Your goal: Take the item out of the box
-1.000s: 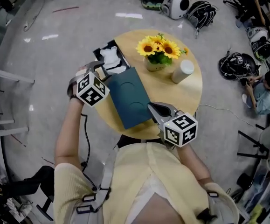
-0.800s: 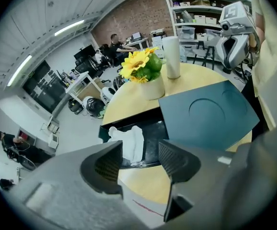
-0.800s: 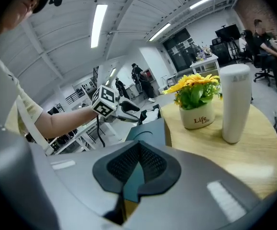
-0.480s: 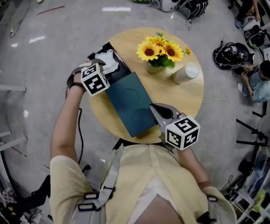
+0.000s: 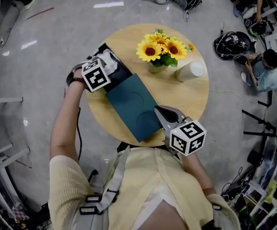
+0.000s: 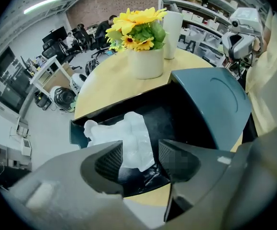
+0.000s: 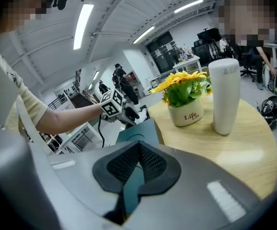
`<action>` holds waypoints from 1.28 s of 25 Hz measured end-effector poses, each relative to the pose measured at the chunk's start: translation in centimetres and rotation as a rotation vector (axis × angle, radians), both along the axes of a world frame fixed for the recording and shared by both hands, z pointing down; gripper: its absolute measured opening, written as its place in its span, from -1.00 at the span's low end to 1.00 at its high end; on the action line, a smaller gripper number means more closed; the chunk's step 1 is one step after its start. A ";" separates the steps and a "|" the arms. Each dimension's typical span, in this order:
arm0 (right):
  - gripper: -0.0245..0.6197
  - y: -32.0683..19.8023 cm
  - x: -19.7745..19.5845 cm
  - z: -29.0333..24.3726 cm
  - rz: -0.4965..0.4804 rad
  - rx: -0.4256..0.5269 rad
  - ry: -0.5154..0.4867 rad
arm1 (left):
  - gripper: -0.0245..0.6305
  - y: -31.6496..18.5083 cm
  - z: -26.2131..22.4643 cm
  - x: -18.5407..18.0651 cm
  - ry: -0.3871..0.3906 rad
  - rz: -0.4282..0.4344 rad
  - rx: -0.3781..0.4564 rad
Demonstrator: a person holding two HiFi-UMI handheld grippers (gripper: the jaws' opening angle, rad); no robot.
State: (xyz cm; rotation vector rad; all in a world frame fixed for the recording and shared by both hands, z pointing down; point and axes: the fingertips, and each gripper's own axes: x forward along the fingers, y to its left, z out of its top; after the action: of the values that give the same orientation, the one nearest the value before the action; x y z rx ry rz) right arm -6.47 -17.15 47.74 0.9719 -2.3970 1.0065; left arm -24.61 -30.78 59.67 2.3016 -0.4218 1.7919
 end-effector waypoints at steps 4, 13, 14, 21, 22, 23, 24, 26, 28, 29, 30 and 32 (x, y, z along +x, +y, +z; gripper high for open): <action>-0.91 0.0 0.1 0.6 0.019 -0.012 0.006 | -0.18 -0.7 0.8 0.2 -0.006 0.022 -0.024; -0.91 -0.1 -0.2 1.1 0.033 -0.026 0.005 | -0.35 -1.6 1.3 0.2 0.029 0.008 -0.045; -0.91 -0.1 -0.2 1.1 0.033 -0.026 0.004 | -0.36 -1.7 1.2 0.2 0.036 0.005 -0.039; -0.91 0.1 0.2 1.0 0.031 -0.030 0.002 | -0.51 -1.5 1.4 0.2 0.008 0.033 0.017; -0.91 0.1 0.3 1.0 0.030 -0.029 0.001 | -0.55 -1.6 1.4 0.1 -0.003 0.041 0.034; -0.91 0.1 0.3 0.9 0.028 -0.028 0.000 | -0.58 -1.7 1.4 0.1 -0.013 0.046 0.051; -0.91 0.2 0.4 0.9 0.027 -0.026 -0.001 | -0.60 -1.8 1.3 0.1 -0.021 0.049 0.067; -0.91 0.3 0.6 0.8 0.024 -0.022 -0.002 | -0.63 -1.9 1.1 0.1 -0.028 0.048 0.096; -0.91 0.4 0.9 0.8 0.021 -0.019 -0.002 | -0.65 -2.0 0.8 0.2 -0.024 0.039 0.126; -0.91 0.4 1.0 0.7 0.019 -0.017 -0.003 | -0.67 -2.1 0.5 0.3 -0.022 0.032 0.142; -0.91 0.5 1.1 0.7 0.016 -0.016 -0.004 | -0.68 -2.1 0.2 0.3 -0.022 0.025 0.158; -0.91 0.7 1.2 0.5 0.008 -0.011 -0.010 | -0.69 -1.9 -0.8 0.4 -0.024 0.018 0.193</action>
State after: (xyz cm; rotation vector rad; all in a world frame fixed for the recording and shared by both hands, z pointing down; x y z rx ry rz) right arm -5.27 -16.47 48.26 0.9764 -2.3948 1.0281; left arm -24.23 -32.72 58.91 2.4187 -0.6044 1.8639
